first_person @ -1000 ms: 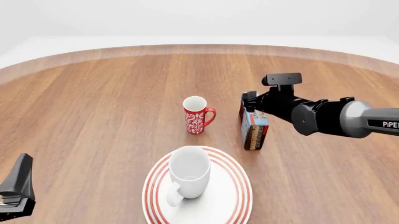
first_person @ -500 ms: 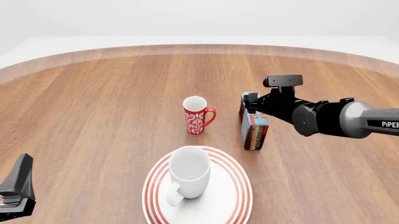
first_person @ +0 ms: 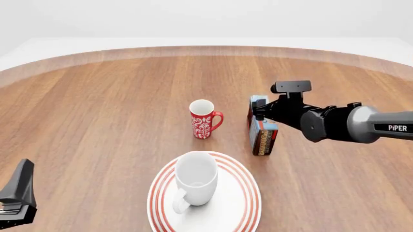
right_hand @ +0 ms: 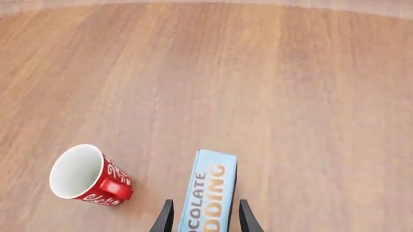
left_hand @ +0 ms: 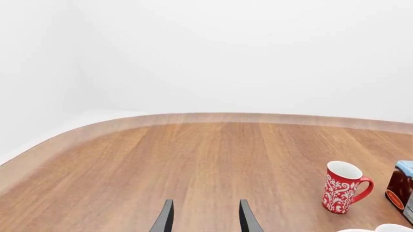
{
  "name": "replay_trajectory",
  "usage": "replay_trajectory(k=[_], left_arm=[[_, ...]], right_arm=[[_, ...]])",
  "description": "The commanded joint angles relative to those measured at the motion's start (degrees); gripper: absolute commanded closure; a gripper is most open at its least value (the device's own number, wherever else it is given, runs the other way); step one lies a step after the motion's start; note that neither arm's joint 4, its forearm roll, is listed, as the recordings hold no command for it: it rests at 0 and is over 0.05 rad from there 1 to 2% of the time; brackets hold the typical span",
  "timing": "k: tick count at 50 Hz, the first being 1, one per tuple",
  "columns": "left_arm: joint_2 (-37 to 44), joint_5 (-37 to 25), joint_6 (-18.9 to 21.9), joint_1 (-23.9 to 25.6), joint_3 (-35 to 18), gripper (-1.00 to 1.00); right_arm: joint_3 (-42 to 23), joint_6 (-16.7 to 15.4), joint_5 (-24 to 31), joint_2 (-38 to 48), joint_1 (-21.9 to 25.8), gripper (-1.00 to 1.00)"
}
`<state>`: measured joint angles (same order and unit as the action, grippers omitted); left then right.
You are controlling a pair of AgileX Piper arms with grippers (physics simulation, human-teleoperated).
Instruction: Pick up the white mug and put it on the plate, and put the chocolate pudding to the right of the plate.
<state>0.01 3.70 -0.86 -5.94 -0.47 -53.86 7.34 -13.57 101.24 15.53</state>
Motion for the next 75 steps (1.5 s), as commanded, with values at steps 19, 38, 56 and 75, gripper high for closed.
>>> replay_trajectory(k=[19,38,56,75], left_arm=[[0.0,0.0,0.0,0.0,0.0,-1.0],[0.0,0.0,0.0,0.0,0.0,-1.0],[0.0,0.0,0.0,0.0,0.0,-1.0],[0.0,0.0,0.0,0.0,0.0,-1.0]], right_arm=[[-0.5,-0.2,0.4,2.0,0.2,-1.0],[-1.4,-0.8,1.0,3.4,0.5,-1.0],[-1.3,-0.3,1.0,4.5,0.3,-1.0],[-0.8,-0.6,0.4,5.4,-0.1,-1.0]])
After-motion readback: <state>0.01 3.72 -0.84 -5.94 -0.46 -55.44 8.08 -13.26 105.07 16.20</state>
